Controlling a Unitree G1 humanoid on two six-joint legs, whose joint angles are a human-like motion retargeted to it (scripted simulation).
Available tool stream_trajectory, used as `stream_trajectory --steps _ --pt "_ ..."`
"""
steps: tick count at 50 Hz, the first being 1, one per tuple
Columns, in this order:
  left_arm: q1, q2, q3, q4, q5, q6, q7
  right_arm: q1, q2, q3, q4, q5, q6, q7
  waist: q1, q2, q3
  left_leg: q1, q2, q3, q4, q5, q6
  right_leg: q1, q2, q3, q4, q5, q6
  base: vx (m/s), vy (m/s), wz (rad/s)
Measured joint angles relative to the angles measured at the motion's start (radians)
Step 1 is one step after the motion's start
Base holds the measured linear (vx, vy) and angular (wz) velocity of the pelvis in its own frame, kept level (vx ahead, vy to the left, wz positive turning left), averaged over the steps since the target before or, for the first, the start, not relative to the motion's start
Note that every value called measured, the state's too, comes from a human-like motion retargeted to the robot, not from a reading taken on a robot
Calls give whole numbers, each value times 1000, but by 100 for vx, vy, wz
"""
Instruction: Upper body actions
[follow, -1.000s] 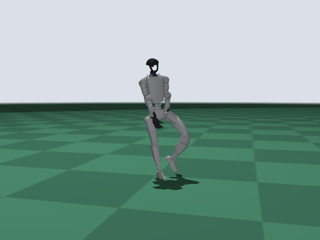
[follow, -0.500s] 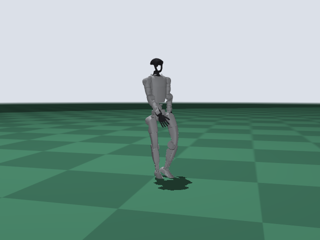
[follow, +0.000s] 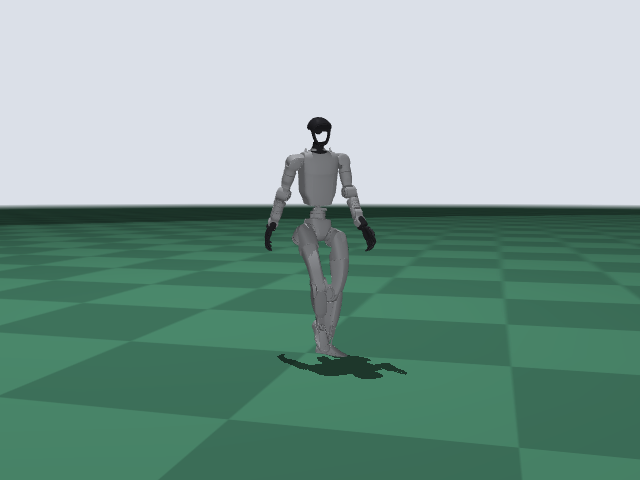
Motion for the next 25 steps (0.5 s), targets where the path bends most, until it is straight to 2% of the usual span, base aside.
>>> stream_trajectory --steps 3,5,7,8,9,10,11,12,13,14,15,16,20,23,25 --pt "113 -29 33 184 -8 -24 -28 -74 69 14 -114 54 -35 65 -5 6 -58 -5 -22 -3 -7 -2 -6 238 146 132 -432 91 95 18 -6 -18" --pt "179 -53 63 316 -22 1 -60 -131 108 37 -173 164 -73 65 21 -19 -97 -7 -76 19 -11 -8 -2 399 194 264 -739 147 152 21 -5 -34" --pt "250 -60 74 405 -40 41 -116 -193 133 60 -213 224 -94 83 48 -56 -124 -13 -143 37 -7 -16 4 532 173 312 -984 -52 230 19 -5 -38" --pt "293 -49 76 415 -46 68 -146 -224 144 82 -230 242 -92 99 66 -74 -125 -6 -167 45 -8 -18 2 583 143 255 -1065 -153 228 18 -5 -67" --pt "337 -37 82 419 -41 95 -163 -243 152 110 -245 235 -86 122 95 -96 -137 3 -191 64 -17 -21 -2 603 130 209 -1135 -147 226 21 -5 -97" --pt "383 -23 91 419 -32 122 -174 -258 159 141 -258 217 -77 148 129 -120 -154 12 -215 89 -30 -22 -8 608 124 168 -1200 -87 222 17 -8 -152" --pt "411 -11 112 419 -14 149 -173 -272 162 166 -262 167 -73 184 192 -119 -174 6 -199 136 -43 -23 -19 592 114 288 -1207 -74 266 8 -11 -168" --pt "438 -1 137 419 7 169 -169 -285 159 184 -266 112 -70 216 247 -116 -207 -16 -183 168 -54 -22 -28 564 103 332 -1207 -69 299 -8 -13 -128" --pt "462 6 170 419 36 176 -162 -296 147 190 -270 47 -71 242 282 -111 -266 -71 -169 167 -59 -17 -34 509 92 226 -1193 -78 314 -7 -9 -58" --pt "489 9 200 419 44 170 -164 -304 134 212 -272 -17 -79 252 305 -118 -292 -89 -170 164 -71 -10 -39 465 107 265 -1183 -76 293 0 0 0" --pt "519 10 229 419 43 159 -170 -311 120 243 -273 -81 -92 253 322 -131 -300 -89 -180 161 -86 -2 -43 427 135 379 -1174 -70 254 7 -2 -16" --pt "544 11 255 419 18 147 -187 -321 110 288 -279 -154 -109 253 313 -133 -284 -72 -182 173 -100 8 -45 433 143 415 -1168 -73 246 7 -4 6" --pt "601 16 309 419 -80 154 -241 -337 87 431 -289 -410 -174 196 163 -118 -265 -61 -170 130 -118 41 -55 476 139 312 -1197 -83 245 2 -12 108" --pt "587 14 331 419 -41 192 -230 -293 81 456 -249 -443 -190 154 101 -104 -282 -76 -157 82 -100 51 -60 493 137 279 -1207 -90 247 15 -5 86" --pt "558 15 333 419 7 172 -236 -257 79 432 -199 -400 -161 141 132 -114 -286 -71 -164 80 -102 57 -60 503 143 278 -1210 -95 232 13 -3 9"
